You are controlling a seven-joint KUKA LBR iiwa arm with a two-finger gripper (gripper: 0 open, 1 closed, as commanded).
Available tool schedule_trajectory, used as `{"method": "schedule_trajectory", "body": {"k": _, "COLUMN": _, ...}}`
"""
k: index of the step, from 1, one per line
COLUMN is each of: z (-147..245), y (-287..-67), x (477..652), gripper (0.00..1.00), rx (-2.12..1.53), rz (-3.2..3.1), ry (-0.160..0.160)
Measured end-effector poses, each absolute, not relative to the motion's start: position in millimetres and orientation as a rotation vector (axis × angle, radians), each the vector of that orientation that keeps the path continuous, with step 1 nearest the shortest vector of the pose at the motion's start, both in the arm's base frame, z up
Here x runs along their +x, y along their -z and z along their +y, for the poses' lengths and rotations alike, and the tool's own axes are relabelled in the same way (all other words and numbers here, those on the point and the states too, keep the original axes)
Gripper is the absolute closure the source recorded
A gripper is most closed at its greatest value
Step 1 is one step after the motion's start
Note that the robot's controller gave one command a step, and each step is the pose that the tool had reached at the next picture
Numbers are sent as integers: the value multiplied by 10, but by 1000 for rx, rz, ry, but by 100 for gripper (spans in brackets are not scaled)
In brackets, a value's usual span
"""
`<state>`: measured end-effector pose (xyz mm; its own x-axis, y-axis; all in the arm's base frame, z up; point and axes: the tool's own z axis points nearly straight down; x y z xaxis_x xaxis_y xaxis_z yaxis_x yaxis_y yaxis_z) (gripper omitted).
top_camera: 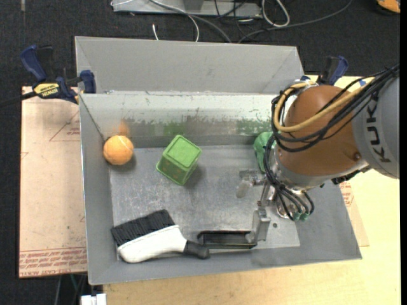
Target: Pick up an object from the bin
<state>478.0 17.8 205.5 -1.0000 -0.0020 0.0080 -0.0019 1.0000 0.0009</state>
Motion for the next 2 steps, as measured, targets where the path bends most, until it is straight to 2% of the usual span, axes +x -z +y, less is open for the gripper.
{"method": "schedule_trajectory", "body": {"k": 1, "z": 178, "y": -2095, "x": 4797, "gripper": 0, "rx": 2, "rz": -3142, "ry": 2}}
{"method": "schedule_trajectory", "body": {"k": 2, "z": 476, "y": -1978, "x": 4854, "gripper": 0, "rx": 115, "rz": -3141, "ry": -1}}
